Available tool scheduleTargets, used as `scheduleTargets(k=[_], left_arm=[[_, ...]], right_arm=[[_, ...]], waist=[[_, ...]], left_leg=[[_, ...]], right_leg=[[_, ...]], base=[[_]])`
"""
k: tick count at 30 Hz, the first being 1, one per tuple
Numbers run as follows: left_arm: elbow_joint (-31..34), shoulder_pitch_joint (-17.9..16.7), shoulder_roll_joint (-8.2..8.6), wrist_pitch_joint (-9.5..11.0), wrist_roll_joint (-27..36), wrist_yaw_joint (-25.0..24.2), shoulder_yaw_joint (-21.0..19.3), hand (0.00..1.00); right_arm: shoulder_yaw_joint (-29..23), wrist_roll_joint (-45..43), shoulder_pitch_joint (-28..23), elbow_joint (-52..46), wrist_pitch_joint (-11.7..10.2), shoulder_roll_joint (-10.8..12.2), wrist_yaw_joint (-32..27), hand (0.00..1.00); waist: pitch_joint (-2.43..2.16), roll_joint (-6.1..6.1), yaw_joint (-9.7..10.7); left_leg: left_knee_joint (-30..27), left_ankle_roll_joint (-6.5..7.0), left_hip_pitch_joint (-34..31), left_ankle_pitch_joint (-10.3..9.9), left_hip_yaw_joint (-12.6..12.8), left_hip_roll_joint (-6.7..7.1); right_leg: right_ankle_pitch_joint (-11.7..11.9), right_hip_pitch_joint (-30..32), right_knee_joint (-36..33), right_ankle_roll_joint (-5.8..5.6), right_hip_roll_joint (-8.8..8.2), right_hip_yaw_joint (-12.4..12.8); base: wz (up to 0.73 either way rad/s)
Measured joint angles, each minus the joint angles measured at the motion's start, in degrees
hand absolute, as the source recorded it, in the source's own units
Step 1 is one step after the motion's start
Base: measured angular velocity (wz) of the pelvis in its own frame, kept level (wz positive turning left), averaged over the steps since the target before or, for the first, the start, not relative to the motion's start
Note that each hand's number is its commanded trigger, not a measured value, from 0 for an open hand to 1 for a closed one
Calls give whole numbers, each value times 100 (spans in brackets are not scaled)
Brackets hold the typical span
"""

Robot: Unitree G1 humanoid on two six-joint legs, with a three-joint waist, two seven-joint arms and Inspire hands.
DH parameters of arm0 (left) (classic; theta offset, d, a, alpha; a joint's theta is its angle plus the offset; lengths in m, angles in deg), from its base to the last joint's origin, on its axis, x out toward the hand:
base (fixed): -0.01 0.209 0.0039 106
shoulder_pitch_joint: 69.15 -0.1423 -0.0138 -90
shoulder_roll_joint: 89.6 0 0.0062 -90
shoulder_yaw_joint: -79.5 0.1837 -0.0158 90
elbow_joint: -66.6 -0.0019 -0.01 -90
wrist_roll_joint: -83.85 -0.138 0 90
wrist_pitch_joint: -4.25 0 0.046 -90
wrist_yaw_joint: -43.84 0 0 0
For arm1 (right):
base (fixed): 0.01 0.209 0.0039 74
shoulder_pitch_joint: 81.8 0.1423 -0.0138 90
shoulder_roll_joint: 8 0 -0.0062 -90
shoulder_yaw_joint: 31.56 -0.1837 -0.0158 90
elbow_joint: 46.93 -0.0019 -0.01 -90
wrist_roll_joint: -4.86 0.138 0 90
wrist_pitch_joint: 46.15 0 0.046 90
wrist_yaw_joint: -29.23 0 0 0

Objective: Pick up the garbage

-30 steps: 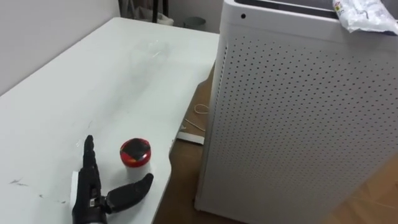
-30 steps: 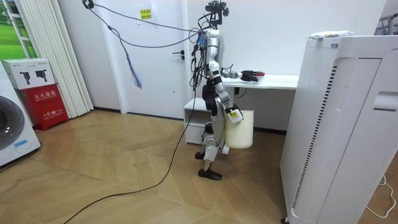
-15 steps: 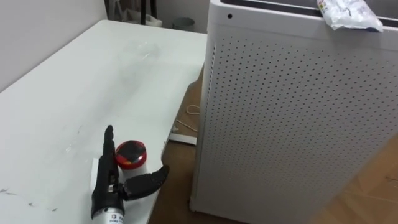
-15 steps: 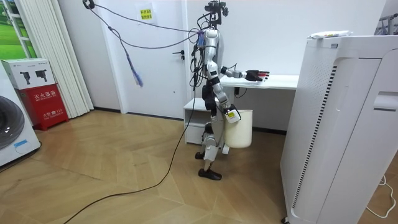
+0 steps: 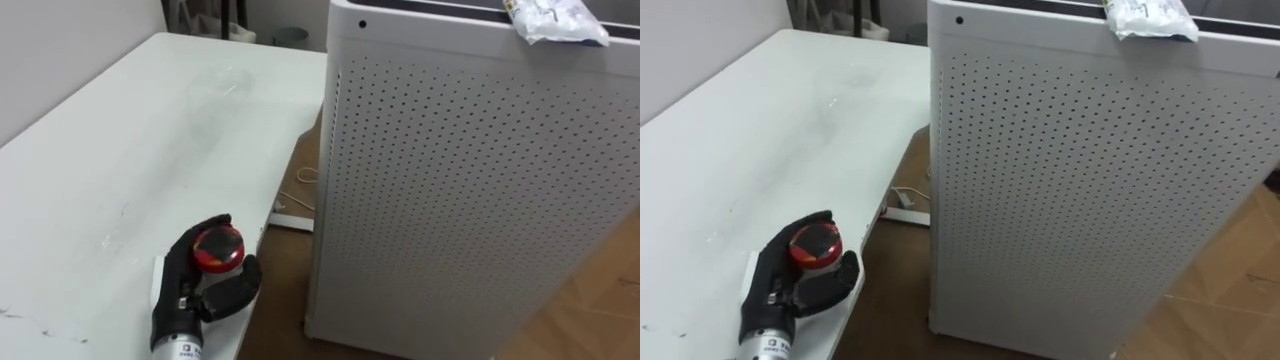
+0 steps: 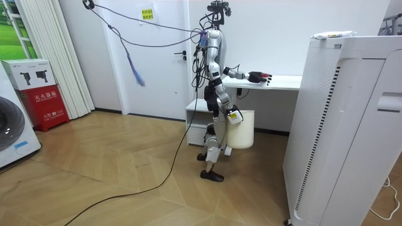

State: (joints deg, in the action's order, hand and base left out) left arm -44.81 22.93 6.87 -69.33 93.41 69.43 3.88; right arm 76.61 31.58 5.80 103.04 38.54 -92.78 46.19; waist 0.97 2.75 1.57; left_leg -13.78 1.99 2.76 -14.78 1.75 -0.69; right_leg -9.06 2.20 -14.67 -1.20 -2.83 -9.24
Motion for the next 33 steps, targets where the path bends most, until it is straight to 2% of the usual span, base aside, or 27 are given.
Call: scheduleTargets(k=[10,18,22,25,28,31,33], left_arm=[[-58,13,-2,-1,36,54,-1,100],[-57,124,-7,1,617,-70,35,100],[60,134,1,-19,859,-341,174,100],[323,135,5,-71,934,-732,385,100],[661,217,36,-113,1029,-1121,753,100],[892,300,68,-147,1198,-1720,1161,100],[913,333,72,-172,1231,-2024,1224,100]], right_arm=[[90,3,-1,0,0,-1,-103,100],[80,48,19,-30,-8,-3,-139,100],[83,38,62,-35,-8,-2,-138,100],[80,39,105,-35,-8,-2,-138,100],[90,44,200,-150,-7,-8,-138,100],[91,49,469,-145,-8,-10,-126,100],[87,60,593,-145,-8,-9,-126,100]], waist=[[11,20,4],[16,28,2],[22,39,43],[24,47,87],[22,56,154],[20,8,155],[21,-15,161]], left_leg=[[14,0,-15,0,114,-9],[21,0,-10,0,129,-12],[16,0,-44,0,118,-5],[17,1,-93,0,126,0],[-19,3,-218,1,139,7],[1,3,-219,1,425,-34],[17,3,-200,1,578,-58]], right_leg=[[0,80,-40,0,18,121],[0,84,-39,0,21,133],[0,105,-44,0,13,121],[1,133,-44,-2,10,124],[4,306,-103,-4,-1,138],[53,439,-101,11,55,357],[81,492,-95,22,93,449]], base=[[-6],[0],[2],[0],[-5],[-40],[-40]])
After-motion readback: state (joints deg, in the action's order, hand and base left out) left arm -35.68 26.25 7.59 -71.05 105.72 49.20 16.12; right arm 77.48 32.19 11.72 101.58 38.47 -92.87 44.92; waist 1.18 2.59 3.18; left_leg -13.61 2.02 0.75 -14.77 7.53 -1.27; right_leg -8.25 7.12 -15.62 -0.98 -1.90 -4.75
